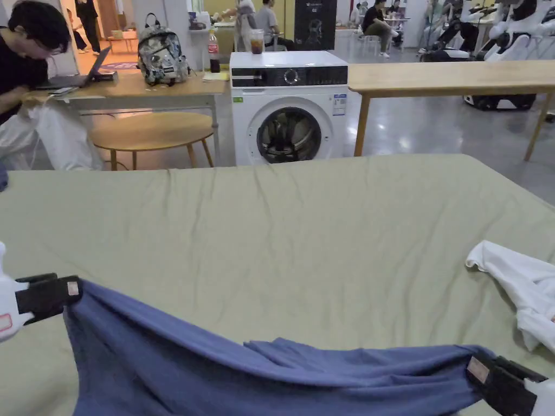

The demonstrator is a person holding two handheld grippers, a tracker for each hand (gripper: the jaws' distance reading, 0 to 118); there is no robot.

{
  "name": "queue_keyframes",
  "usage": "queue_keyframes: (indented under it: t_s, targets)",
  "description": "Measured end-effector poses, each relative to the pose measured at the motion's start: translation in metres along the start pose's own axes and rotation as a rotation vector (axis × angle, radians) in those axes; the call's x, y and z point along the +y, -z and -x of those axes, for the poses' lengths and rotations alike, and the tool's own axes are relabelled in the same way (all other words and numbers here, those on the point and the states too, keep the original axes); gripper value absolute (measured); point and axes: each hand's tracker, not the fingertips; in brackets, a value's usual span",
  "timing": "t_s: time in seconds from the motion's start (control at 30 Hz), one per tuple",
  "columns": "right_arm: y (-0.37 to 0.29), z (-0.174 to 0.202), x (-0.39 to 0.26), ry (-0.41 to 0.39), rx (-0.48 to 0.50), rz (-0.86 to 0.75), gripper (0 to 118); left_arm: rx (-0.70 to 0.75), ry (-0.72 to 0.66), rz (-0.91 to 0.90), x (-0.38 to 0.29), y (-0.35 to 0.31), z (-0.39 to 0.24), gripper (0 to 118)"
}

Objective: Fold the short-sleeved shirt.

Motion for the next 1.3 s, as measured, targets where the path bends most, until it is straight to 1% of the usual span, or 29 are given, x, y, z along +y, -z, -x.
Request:
queue_keyframes:
  t_s: [0.03,0.07,0.1,0.17,0.23,0.3,0.37,0.5,0.6,0.63,0.7,0.73,0.8,0.9,1.0,1.07,1.2,1.23,1.3]
  targets:
    - [-0.002,0.012,0.015,-0.027,0.015,-0.02,3,-0.008,0.037,-0.064,0.017,-0.022,-0.007,0]
    - [-0.003,0.021,0.029,-0.045,0.038,-0.041,3,-0.003,0.06,-0.074,0.031,-0.038,-0.011,0]
    - [-0.004,0.032,0.046,-0.079,0.056,-0.062,3,0.016,0.084,-0.154,0.046,-0.053,-0.013,0]
    - [-0.006,0.053,0.082,-0.157,0.051,-0.128,3,0.008,0.079,-0.234,0.074,-0.082,-0.016,0]
    - [-0.009,0.071,0.117,-0.182,0.077,-0.178,3,0.012,0.091,-0.291,0.1,-0.097,-0.017,0]
    - [-0.01,0.088,0.148,-0.191,0.068,-0.245,3,0.029,0.109,-0.345,0.122,-0.107,-0.019,0]
    - [-0.009,0.104,0.181,-0.224,0.061,-0.279,3,0.062,0.125,-0.39,0.138,-0.115,-0.03,0]
    - [0.001,0.127,0.233,-0.238,0.083,-0.332,3,0.058,0.096,-0.44,0.177,-0.113,-0.026,0]
    - [0.02,0.143,0.27,-0.246,0.052,-0.344,3,0.063,0.073,-0.458,0.203,-0.099,-0.026,0]
    - [0.028,0.146,0.28,-0.24,0.045,-0.341,3,0.102,0.088,-0.456,0.211,-0.091,-0.029,0]
    - [0.041,0.152,0.294,-0.228,0.044,-0.336,3,0.143,0.118,-0.511,0.218,-0.078,-0.032,0]
    - [0.05,0.156,0.301,-0.227,0.039,-0.337,3,0.15,0.105,-0.521,0.224,-0.069,-0.031,0]
    - [0.066,0.163,0.313,-0.226,0.022,-0.346,3,0.133,0.104,-0.481,0.235,-0.052,-0.033,0]
    - [0.102,0.157,0.334,-0.197,0.073,-0.316,3,0.149,0.093,-0.449,0.237,-0.026,-0.036,0]
    - [0.137,0.15,0.341,-0.206,0.06,-0.295,3,0.147,0.062,-0.425,0.232,0.003,-0.028,0]
    - [0.159,0.142,0.342,-0.2,0.05,-0.287,3,0.169,0.081,-0.381,0.223,0.023,-0.029,0]
    - [0.198,0.124,0.322,-0.193,0.026,-0.239,3,0.155,0.055,-0.319,0.198,0.058,-0.024,0]
    - [0.205,0.118,0.315,-0.189,0.022,-0.224,3,0.142,0.026,-0.293,0.188,0.067,-0.021,0]
    - [0.214,0.106,0.297,-0.17,0.025,-0.19,3,0.144,0.028,-0.268,0.175,0.079,-0.015,0]
